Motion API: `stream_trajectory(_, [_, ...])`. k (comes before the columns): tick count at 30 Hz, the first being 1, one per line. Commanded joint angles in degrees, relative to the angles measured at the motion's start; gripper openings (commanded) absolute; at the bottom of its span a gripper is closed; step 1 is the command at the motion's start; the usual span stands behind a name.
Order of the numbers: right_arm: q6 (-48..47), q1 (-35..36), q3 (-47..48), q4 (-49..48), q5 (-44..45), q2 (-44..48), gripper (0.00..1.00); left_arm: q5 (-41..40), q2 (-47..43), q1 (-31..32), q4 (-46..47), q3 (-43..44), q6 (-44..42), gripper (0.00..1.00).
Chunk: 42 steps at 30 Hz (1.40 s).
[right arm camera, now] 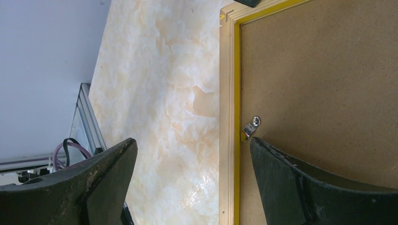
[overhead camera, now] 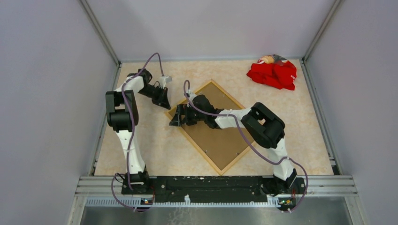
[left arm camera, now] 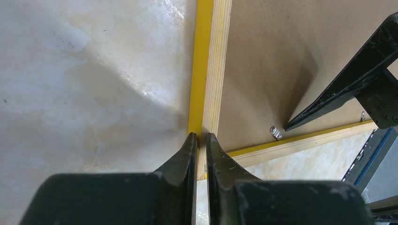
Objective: Put the photo into the frame
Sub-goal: Install the photo frame at the center of the board.
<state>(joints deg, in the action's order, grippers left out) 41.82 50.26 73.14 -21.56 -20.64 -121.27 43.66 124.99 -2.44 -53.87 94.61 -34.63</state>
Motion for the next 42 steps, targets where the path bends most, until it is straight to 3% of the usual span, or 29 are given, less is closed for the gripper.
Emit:
stream_trajectory(1, [0.98, 1.57, 0.51, 0.35, -0.04, -1.08, 0.90, -3.66, 0.36, 1.03, -1.24, -2.43, -1.58, 0.13])
stream_trajectory(20, [1.60, 2.00, 3.07, 1.51, 1.31, -2.83, 0.90, -3.74, -0.38, 1.08, -1.31, -3.28, -2.15, 0.13])
stream_trajectory(27, [-0.62, 1.51, 2.83, 4.32, 1.89, 1.25, 0.92, -3.81, -0.78, 0.97, -1.59, -3.12, -2.28, 0.13])
stream_trajectory(30, [-0.78, -0.02, -0.56, 4.92, 2.02, 7.13, 0.98, -3.69, -1.14, 0.84, -1.81, -3.35, -2.60, 0.13])
stream_trajectory(35, [3.02, -3.56, -13.51, 6.19, 5.53, 22.09, 0.99, -2.84, -2.50, 0.50, -2.23, -5.35, -4.73, 0.13])
stream_trajectory(42, [6.91, -9.06, -29.36, 31.56, 16.79, 48.22, 0.99, -2.14, -2.89, 0.63, -1.69, -7.20, -5.83, 0.13])
